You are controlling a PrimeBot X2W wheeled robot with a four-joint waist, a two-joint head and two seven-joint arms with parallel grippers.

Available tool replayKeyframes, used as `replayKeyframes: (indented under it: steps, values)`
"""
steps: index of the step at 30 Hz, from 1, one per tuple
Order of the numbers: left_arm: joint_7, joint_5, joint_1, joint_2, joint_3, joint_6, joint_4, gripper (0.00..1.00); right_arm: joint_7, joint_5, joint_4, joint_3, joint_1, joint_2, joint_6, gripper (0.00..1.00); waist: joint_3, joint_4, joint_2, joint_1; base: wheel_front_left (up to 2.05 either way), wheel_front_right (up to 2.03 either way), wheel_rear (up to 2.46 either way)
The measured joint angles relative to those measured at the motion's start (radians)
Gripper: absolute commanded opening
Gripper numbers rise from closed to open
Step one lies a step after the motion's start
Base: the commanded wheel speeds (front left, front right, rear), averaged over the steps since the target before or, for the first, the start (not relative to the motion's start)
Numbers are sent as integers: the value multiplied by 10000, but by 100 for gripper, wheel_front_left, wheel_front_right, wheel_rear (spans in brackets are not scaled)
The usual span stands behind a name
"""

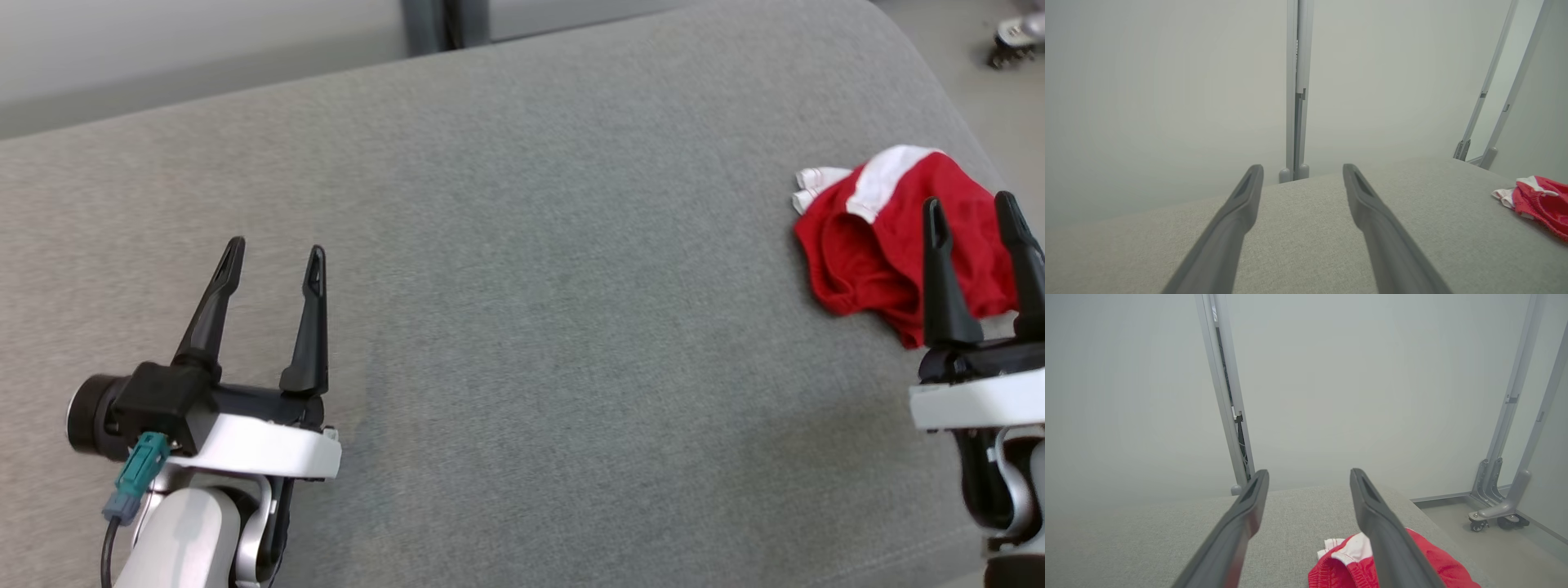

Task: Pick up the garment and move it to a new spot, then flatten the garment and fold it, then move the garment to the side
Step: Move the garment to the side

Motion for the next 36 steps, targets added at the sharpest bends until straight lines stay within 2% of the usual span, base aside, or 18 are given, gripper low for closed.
replayKeyframes:
  steps: [6, 12, 36]
  values:
    - [-163, -161, 516, -77, 180, 222, 40, 100, 316, -890, -1285, -148, 824, 867, 0, 100, -609, 568, 0, 0, 0, 0, 0]
    - [-272, -255, 1208, -46, 291, 407, 23, 100, 901, -1503, -1837, -54, 1593, 1524, 0, 100, -1378, 1241, 0, 0, 0, 0, 0]
    - [-201, -337, 2537, 146, 96, 631, 207, 100, 1824, -1937, -1302, -393, 3148, 1902, 0, 100, -3112, 2218, 0, 0, 0, 0, 0]
